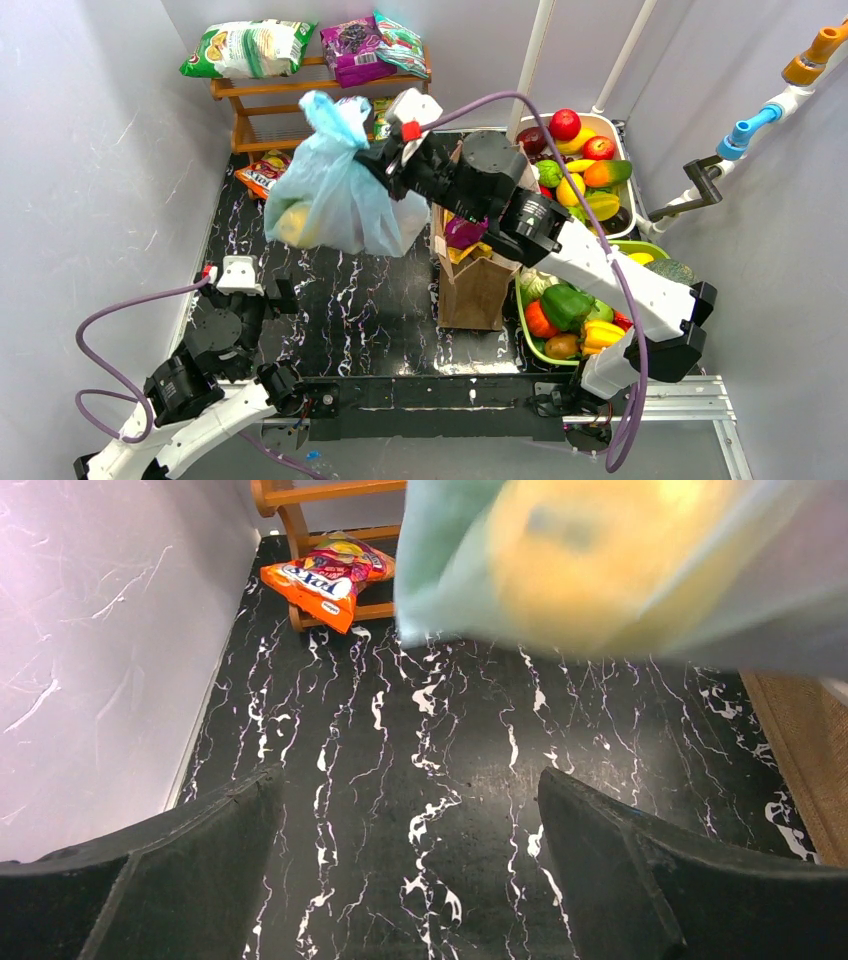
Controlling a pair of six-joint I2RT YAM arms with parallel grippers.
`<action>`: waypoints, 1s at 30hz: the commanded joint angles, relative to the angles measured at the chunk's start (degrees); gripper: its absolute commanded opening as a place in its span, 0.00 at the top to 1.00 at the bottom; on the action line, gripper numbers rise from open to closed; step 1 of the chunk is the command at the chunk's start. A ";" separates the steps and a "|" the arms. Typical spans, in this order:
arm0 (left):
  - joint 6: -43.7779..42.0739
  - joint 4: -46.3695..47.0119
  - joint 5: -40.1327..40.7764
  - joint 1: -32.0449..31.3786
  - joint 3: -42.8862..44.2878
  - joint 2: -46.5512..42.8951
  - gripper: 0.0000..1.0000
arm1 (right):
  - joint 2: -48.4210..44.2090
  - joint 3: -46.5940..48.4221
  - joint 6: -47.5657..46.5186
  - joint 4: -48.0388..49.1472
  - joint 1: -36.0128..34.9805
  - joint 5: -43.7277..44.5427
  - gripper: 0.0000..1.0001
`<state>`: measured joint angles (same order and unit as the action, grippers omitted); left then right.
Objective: Place the food into the grocery bag and tie it
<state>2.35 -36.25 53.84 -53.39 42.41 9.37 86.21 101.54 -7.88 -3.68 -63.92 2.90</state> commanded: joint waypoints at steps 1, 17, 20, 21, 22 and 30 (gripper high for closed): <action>-0.15 0.07 1.88 -0.21 -0.69 -0.08 0.02 | -1.12 6.86 -2.42 10.58 -0.43 12.18 0.99; 0.29 -1.41 0.41 -0.14 -0.38 4.24 0.02 | -2.59 4.85 -29.43 22.45 0.96 44.28 0.99; 0.11 -1.52 0.30 -0.19 -0.41 4.94 0.02 | -6.09 0.17 -29.30 23.83 2.07 47.27 0.99; 0.13 -1.54 0.22 -0.18 -0.34 5.29 0.02 | -8.67 -3.54 -28.59 24.31 2.41 48.83 0.99; 0.11 -1.58 0.15 -0.17 -0.38 5.40 0.02 | -11.91 -8.75 -26.83 24.50 2.72 50.10 0.99; 0.11 -1.45 0.08 -0.15 -0.45 4.06 0.02 | -25.58 -27.58 -11.00 14.87 5.51 50.13 0.99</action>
<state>2.55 -37.52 53.49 -53.39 42.04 13.61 63.64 76.34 -26.28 12.53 -59.02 54.70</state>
